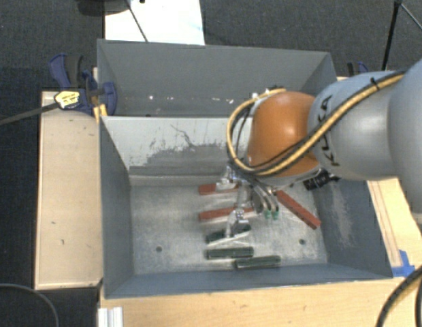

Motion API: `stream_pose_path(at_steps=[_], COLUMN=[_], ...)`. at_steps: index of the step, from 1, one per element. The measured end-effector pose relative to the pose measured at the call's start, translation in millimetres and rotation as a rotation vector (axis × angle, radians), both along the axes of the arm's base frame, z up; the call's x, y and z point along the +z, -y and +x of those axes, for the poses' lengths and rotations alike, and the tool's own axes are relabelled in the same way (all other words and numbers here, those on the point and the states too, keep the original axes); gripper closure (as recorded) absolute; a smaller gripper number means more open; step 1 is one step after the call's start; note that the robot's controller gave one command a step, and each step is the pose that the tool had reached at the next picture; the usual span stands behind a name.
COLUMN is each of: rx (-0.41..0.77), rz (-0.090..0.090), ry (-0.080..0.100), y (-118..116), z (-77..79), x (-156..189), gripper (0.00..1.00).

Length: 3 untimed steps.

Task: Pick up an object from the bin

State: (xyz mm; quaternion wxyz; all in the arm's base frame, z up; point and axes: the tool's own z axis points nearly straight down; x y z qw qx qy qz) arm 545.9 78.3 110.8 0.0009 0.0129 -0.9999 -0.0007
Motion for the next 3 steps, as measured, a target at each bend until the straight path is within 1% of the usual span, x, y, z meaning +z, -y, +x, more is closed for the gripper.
stream_pose_path(at_steps=[1,2,3], rx=[-0.038,-0.053,-0.056], rz=[-0.001,0.001,0.001], ry=[0.009,0.009,0.006], y=[16.7,16.3,16.2], z=[7.4,11.6,7.6], x=[23.9,-31.9,-29.1], gripper=[0.00,0.00,1.00])
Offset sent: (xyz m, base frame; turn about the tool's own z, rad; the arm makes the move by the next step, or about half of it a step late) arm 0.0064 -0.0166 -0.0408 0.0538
